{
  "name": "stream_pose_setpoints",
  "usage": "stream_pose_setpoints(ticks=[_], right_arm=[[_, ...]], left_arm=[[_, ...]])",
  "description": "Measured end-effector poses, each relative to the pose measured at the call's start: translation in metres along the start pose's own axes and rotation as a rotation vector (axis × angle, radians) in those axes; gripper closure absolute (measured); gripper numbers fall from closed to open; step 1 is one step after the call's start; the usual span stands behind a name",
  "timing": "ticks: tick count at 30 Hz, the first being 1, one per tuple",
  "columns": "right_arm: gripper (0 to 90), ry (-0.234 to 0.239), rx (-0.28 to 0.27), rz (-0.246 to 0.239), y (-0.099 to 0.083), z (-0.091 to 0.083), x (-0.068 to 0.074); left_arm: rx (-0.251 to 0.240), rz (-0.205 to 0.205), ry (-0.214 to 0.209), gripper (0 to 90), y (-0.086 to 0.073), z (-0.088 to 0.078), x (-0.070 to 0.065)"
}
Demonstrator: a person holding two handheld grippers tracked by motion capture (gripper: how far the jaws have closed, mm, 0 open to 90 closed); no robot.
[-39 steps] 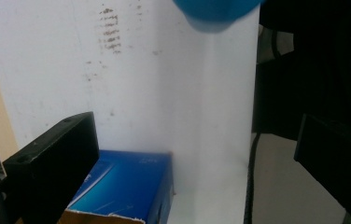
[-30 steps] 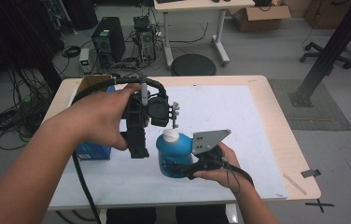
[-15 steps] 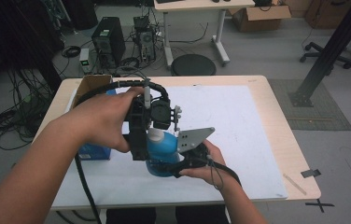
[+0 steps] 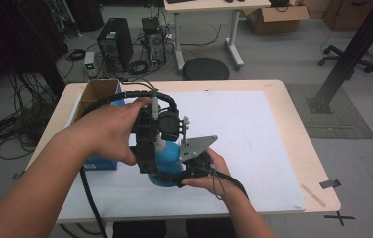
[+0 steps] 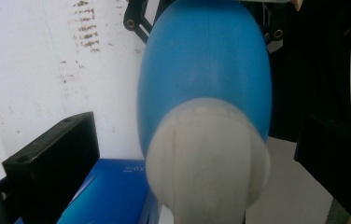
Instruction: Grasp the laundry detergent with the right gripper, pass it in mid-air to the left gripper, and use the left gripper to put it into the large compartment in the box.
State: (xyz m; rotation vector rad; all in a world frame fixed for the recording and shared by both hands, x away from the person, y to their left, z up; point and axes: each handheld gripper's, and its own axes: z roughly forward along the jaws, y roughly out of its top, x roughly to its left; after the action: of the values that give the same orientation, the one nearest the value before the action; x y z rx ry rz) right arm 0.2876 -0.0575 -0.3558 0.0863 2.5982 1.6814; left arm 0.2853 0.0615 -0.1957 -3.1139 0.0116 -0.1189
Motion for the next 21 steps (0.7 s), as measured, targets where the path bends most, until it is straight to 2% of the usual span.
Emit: stream_pose_setpoints(ticks=[4,21], right_arm=[[45.0,0.005,0.002,0.003,-0.001,0.005,0.0],[45.0,-0.001,-0.014,-0.003,0.001,0.011,-0.002]], left_arm=[[0.007,-0.005,-0.007,0.4,-0.003,0.007,0.0],[0.001,-0.006,-0.002,0.4,-0.006,0.016,-0.001]])
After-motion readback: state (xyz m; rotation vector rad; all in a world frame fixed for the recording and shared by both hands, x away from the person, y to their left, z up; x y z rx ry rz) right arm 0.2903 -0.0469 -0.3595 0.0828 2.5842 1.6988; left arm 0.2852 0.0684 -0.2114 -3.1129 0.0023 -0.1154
